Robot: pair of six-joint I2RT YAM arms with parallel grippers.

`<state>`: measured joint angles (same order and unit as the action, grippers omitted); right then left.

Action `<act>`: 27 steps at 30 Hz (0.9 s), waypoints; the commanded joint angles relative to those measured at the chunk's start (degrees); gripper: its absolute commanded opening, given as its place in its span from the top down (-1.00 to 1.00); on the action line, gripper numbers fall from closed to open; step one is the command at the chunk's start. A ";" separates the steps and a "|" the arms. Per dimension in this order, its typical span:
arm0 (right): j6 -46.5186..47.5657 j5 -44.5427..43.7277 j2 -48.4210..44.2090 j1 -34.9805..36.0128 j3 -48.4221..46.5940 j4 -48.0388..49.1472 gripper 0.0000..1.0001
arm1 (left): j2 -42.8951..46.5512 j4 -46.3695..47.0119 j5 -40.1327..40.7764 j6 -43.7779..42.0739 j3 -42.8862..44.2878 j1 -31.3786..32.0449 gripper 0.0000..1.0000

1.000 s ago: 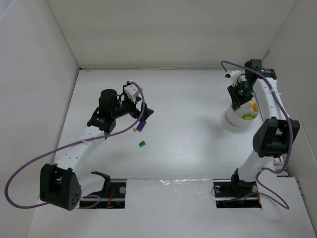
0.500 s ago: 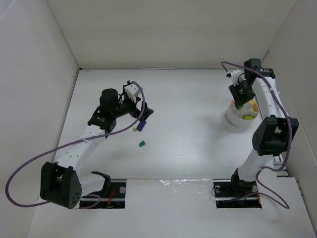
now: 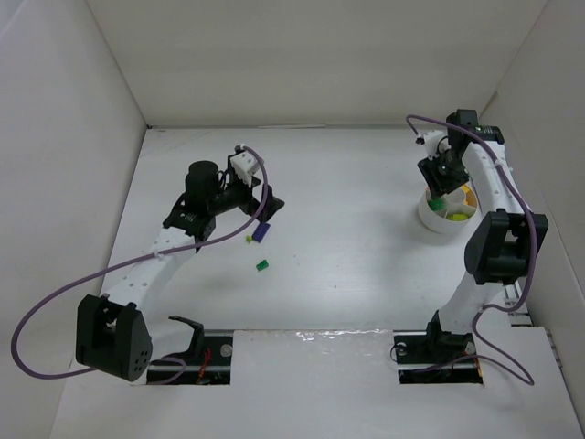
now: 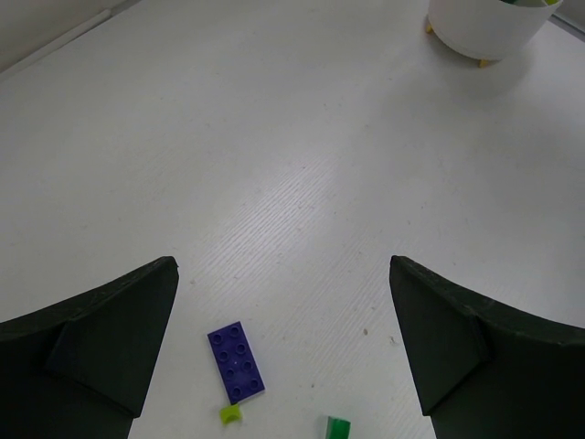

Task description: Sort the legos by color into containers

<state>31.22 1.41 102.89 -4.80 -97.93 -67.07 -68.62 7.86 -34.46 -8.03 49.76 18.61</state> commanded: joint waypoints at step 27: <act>-0.64 17.93 -4.45 2.34 -8.68 -5.00 -0.10 | 4.99 -38.97 -5.09 -40.04 -7.65 -3.05 -0.29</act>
<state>30.81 17.08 99.79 -3.27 -105.14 -71.40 -65.28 -28.01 -38.57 -43.92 44.82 15.66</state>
